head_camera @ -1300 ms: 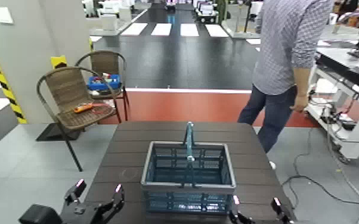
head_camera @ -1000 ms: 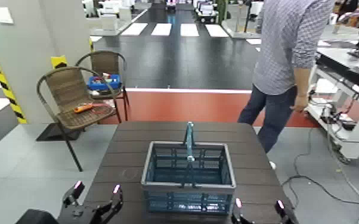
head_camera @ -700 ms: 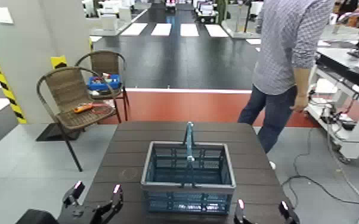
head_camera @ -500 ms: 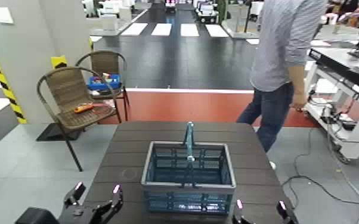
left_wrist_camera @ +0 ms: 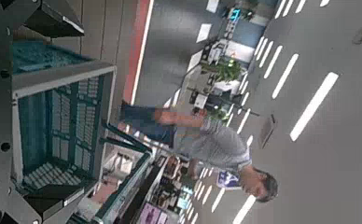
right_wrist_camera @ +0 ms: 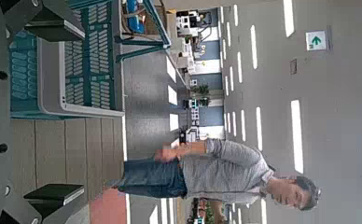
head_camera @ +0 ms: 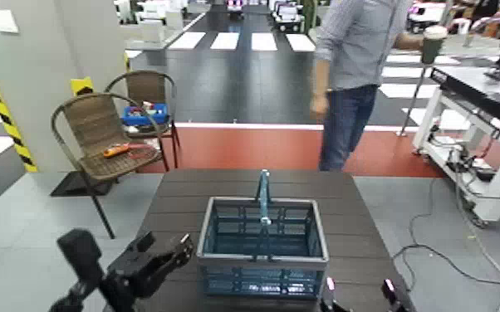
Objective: Grasp the handle of the crate.
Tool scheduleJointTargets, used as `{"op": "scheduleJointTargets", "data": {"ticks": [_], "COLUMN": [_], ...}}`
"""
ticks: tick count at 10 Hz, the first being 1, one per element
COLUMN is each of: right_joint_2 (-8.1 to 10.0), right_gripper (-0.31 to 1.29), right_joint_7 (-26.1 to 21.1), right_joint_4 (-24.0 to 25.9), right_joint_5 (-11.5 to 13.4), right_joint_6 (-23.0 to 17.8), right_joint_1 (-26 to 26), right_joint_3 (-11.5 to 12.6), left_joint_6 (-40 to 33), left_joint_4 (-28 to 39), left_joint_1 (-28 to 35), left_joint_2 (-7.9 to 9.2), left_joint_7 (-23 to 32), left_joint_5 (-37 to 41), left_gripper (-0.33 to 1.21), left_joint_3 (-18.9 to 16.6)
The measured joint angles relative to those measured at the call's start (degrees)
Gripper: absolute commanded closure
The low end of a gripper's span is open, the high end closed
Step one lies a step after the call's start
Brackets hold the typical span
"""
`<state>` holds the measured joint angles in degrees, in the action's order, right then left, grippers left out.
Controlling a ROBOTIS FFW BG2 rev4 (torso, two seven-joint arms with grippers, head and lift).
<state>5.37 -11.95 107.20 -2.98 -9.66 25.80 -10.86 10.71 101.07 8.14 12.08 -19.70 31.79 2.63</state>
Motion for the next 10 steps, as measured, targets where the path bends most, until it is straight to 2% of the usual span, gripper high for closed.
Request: {"op": "scheduleJointTargets", "data": {"ticks": [2, 4, 7, 8, 10], "right_joint_2": [0.04, 0.09, 0.23, 0.25, 0.34], "right_gripper": [0.15, 0.15, 0.15, 0.15, 0.15], "right_joint_7": [0.0, 0.0, 0.0, 0.0, 0.0], "right_joint_4": [-0.38, -0.54, -0.97, -1.2, -1.6], "right_joint_5": [-0.36, -0.54, -0.81, -0.95, -1.17], "right_joint_6": [-0.07, -0.2, -0.58, -0.8, -1.19], "right_joint_1": [-0.4, -0.55, -0.97, -1.17, -1.54], "right_joint_3": [-0.31, -0.47, -0.82, -0.99, -1.31], "left_joint_6": [9.23, 14.77, 22.08, 23.37, 23.32], "left_joint_4": [-2.05, -6.52, -13.41, -16.27, -22.34], "left_joint_1": [-6.34, -12.01, -21.13, -24.23, -29.47], "left_joint_2": [2.62, 4.09, 6.85, 7.43, 7.39], "left_joint_7": [-1.0, -1.14, -1.41, -2.31, -4.25], "left_joint_5": [7.87, 16.28, 27.18, 29.74, 32.32], "left_gripper": [0.11, 0.11, 0.11, 0.11, 0.11], "left_joint_3": [1.38, 4.04, 9.88, 12.23, 16.33]}}
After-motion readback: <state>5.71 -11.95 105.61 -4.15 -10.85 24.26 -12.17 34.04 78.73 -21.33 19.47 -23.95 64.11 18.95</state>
